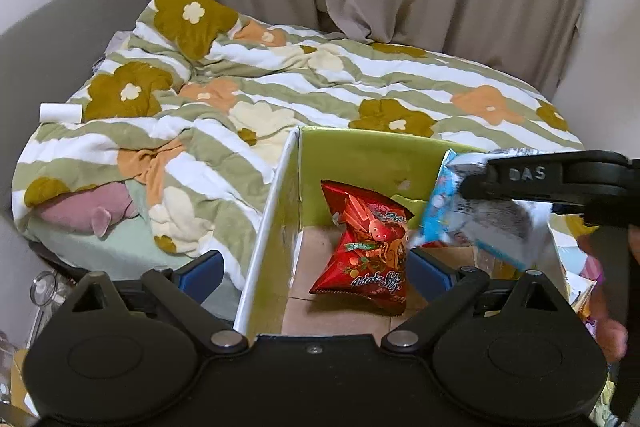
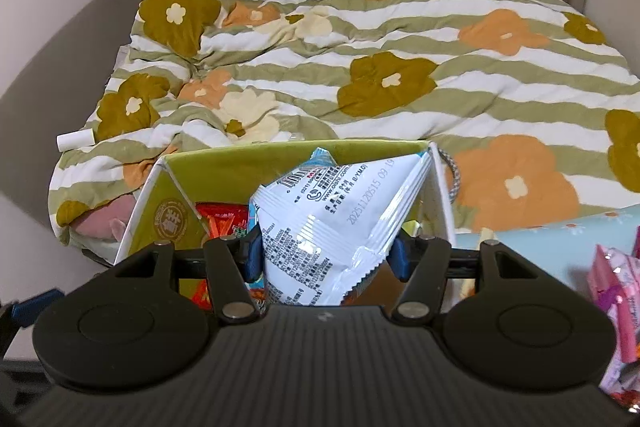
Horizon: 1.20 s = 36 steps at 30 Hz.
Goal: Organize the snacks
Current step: 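Release the white bag into the box with the right gripper and withdraw both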
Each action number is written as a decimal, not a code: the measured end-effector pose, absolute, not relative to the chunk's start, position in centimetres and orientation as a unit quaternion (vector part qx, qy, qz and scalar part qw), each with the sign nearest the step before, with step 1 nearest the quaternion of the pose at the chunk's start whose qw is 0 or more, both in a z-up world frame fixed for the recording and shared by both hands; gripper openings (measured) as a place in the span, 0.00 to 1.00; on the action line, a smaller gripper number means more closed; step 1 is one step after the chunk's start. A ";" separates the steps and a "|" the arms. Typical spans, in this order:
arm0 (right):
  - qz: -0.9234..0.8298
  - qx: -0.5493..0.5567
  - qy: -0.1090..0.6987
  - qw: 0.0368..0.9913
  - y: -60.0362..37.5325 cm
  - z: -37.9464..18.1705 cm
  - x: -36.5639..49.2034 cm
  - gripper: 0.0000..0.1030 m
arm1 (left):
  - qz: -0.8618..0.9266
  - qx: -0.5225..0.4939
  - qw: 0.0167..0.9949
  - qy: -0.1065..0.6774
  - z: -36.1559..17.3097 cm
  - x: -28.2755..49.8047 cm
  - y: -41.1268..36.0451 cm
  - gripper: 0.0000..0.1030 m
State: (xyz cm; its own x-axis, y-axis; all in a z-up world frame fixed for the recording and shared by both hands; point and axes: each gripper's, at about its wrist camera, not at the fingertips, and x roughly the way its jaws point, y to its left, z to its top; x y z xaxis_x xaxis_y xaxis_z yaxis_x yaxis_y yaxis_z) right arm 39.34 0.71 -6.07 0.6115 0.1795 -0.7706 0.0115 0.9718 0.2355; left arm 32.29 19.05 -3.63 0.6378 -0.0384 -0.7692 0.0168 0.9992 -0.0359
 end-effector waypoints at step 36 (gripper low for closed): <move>-0.015 0.061 0.400 0.914 -5.8 2.3 26.0 1.00 | -0.107 0.017 0.928 0.356 1.9 25.3 15.6 0.97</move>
